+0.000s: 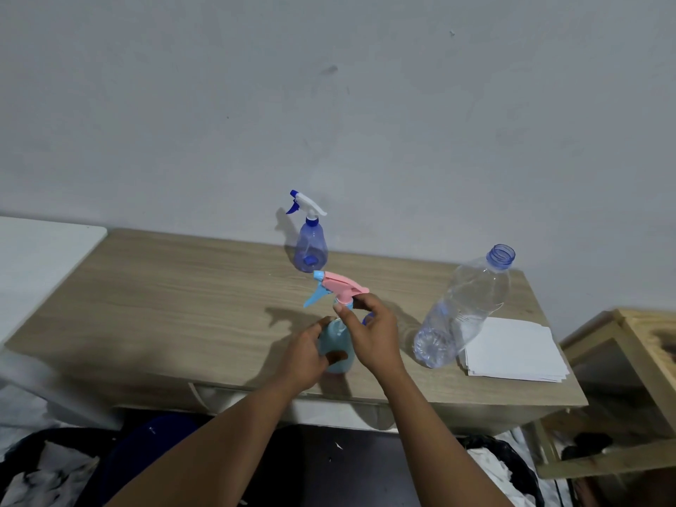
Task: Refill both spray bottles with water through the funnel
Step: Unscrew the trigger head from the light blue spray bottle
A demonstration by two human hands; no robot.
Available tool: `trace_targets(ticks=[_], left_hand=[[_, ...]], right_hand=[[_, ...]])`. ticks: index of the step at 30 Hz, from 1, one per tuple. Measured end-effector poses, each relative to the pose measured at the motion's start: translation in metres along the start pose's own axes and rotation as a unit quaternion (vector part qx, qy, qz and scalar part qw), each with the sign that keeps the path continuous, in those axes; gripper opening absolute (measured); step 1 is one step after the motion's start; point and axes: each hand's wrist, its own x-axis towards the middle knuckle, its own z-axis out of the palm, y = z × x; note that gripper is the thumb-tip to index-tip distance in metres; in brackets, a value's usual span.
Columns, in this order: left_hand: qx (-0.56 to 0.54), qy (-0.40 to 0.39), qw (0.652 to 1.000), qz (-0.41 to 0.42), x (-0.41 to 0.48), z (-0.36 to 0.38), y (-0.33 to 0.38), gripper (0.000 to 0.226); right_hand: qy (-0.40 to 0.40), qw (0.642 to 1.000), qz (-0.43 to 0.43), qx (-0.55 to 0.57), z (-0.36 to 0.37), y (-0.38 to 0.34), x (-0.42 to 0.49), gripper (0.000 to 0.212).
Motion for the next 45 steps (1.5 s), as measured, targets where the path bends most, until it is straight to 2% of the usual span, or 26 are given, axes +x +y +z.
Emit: trace_targets(ticks=[3, 6, 9, 12, 16, 19, 22, 26, 28, 30, 35, 42, 45], left_hand=[[0.005, -0.001, 1.0, 0.005, 0.001, 0.0, -0.003, 0.058], [0.008, 0.006, 1.0, 0.001, 0.001, 0.001, -0.004, 0.066], [0.013, 0.015, 1.0, 0.008, 0.003, 0.003, -0.006, 0.068], [0.013, 0.038, 0.999, 0.009, 0.001, 0.002, -0.006, 0.068], [-0.014, 0.071, 0.997, 0.009, 0.003, -0.008, -0.021, 0.071], [-0.023, 0.078, 0.997, -0.001, 0.003, -0.019, -0.03, 0.067], [-0.031, 0.085, 0.996, 0.006, 0.002, -0.024, -0.034, 0.063], [-0.024, 0.087, 0.996, 0.01, 0.003, -0.024, -0.034, 0.062], [-0.022, 0.084, 0.996, 0.006, 0.003, -0.023, -0.036, 0.064], [-0.017, 0.09, 0.996, 0.004, 0.003, -0.023, -0.036, 0.065], [-0.008, 0.099, 0.995, 0.001, 0.006, -0.021, -0.038, 0.066], [-0.025, 0.098, 0.995, -0.003, 0.008, -0.02, -0.04, 0.067], [-0.025, 0.095, 0.995, -0.003, 0.008, -0.02, -0.04, 0.066]], right_hand=[[0.024, 0.998, -0.045, -0.035, -0.003, -0.004, 0.005, 0.017], [0.046, 0.999, -0.012, 0.024, -0.007, -0.016, 0.009, 0.02], [0.096, 0.992, -0.033, 0.071, -0.022, -0.04, 0.023, 0.019], [0.119, 0.991, -0.038, 0.038, -0.047, -0.06, 0.041, 0.014], [0.03, 0.996, 0.046, -0.074, -0.057, -0.036, 0.058, 0.023], [-0.05, 0.978, 0.114, -0.166, -0.045, 0.001, 0.055, 0.031], [-0.1, 0.961, 0.158, -0.204, -0.022, 0.036, 0.049, 0.041], [-0.122, 0.939, 0.228, -0.227, 0.004, 0.058, 0.052, 0.02], [-0.133, 0.934, 0.242, -0.228, 0.014, 0.065, 0.056, 0.025], [-0.138, 0.932, 0.244, -0.23, 0.024, 0.067, 0.057, 0.027], [-0.117, 0.931, 0.226, -0.26, 0.043, 0.07, 0.06, 0.015], [-0.082, 0.943, 0.191, -0.262, 0.042, 0.067, 0.062, 0.015], [-0.003, 0.967, 0.147, -0.209, 0.021, 0.058, 0.058, 0.038]])
